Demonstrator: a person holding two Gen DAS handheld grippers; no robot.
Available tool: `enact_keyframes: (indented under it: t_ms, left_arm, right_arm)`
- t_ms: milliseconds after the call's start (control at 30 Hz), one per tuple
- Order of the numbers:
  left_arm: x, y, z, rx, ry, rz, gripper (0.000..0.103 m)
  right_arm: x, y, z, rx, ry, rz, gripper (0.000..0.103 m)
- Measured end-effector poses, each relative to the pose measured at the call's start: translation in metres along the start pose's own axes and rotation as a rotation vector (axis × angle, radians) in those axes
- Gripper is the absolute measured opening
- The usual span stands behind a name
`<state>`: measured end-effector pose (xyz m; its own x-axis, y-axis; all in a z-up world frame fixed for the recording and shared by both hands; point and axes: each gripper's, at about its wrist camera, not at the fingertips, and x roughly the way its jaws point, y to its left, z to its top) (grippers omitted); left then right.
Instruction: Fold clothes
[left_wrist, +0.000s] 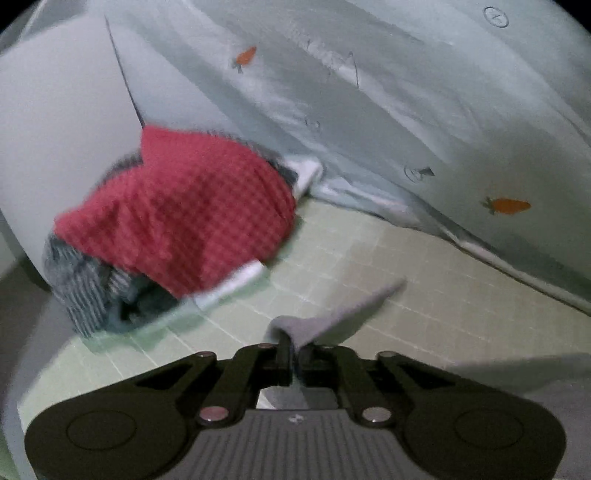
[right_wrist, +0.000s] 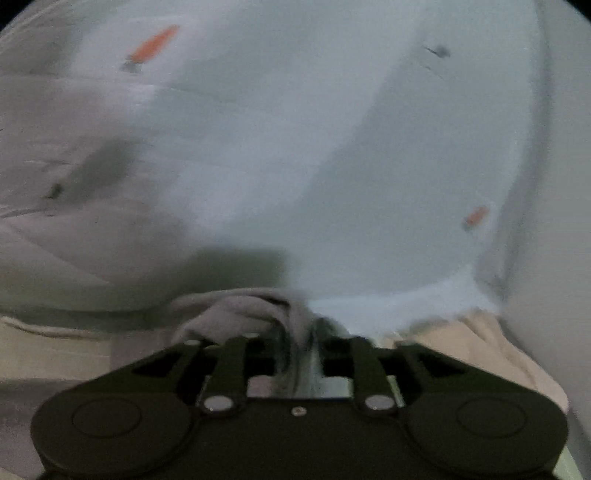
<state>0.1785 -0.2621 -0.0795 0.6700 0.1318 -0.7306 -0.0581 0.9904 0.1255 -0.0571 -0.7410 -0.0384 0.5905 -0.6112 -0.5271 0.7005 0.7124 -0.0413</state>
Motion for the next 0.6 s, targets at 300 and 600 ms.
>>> enact_keyframes:
  t_ms: [300,600]
  left_arm:
    - [-0.029,-0.035,-0.072,0.099,0.103,-0.171,0.070]
    - [-0.087,-0.049,-0.130,0.139,0.170,-0.307,0.077]
  right_arm:
    - [-0.045,0.001,-0.094,0.076,0.149,-0.020,0.090]
    - [-0.118,-0.012,-0.174,0.110,0.247,-0.013,0.098]
